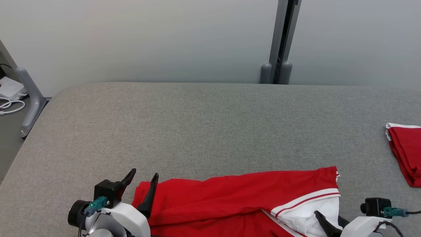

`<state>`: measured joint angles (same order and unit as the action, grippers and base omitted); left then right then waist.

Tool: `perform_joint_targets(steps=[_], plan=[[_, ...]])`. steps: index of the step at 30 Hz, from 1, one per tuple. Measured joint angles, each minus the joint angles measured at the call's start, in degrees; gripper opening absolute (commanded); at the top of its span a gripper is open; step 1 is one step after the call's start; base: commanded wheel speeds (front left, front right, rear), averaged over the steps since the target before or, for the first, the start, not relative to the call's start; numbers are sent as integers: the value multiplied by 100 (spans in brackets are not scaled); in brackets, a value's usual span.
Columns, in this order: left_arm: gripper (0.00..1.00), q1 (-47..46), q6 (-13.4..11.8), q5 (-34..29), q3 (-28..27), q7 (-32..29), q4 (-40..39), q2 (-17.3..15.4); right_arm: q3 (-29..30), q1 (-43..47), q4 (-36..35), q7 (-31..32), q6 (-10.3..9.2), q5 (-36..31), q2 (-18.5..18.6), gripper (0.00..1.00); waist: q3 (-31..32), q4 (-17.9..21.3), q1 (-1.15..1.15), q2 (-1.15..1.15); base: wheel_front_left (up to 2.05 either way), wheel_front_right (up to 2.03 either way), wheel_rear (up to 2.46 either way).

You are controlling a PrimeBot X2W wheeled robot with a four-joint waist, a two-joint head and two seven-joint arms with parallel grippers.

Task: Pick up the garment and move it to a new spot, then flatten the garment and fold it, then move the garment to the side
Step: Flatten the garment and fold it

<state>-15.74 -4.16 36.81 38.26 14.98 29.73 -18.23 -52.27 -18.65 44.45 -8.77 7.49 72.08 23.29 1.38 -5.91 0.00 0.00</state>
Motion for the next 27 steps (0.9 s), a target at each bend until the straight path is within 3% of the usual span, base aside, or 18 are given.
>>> perform_joint_targets(steps=[5, 6, 7, 8, 17, 27], plan=[[100, 1, 57, -89, -68, 0, 59, 54, -74, -65, 57, -5, 0, 29, -63, 100, -14, -22, 0, 0, 0, 0, 0], [100, 1, 62, -104, -90, 0, 68, 65, -92, -79, 66, -5, 0, 54, -80, 90, -17, -26, 0, 0, 0, 0, 0], [100, 1, 66, -120, -103, 0, 79, 73, -118, -87, 77, -2, 0, 55, -91, 18, -18, -30, 0, 0, 0, 0, 0], [100, 2, 82, -147, -118, 0, 91, 79, -148, -100, 89, 1, 0, 56, -97, 0, -17, -35, 0, 0, 0, 0, 0], [100, 32, 168, -260, -244, 0, 166, 151, -348, -142, 169, -44, 3, 59, -45, 0, 14, -49, 0, 0, 0, 0, 0], [100, 65, 293, -401, -415, 0, 248, 260, -580, -378, 486, 107, 8, 40, 825, 0, 15, 3, 0, 0, 0, 0, 0]])
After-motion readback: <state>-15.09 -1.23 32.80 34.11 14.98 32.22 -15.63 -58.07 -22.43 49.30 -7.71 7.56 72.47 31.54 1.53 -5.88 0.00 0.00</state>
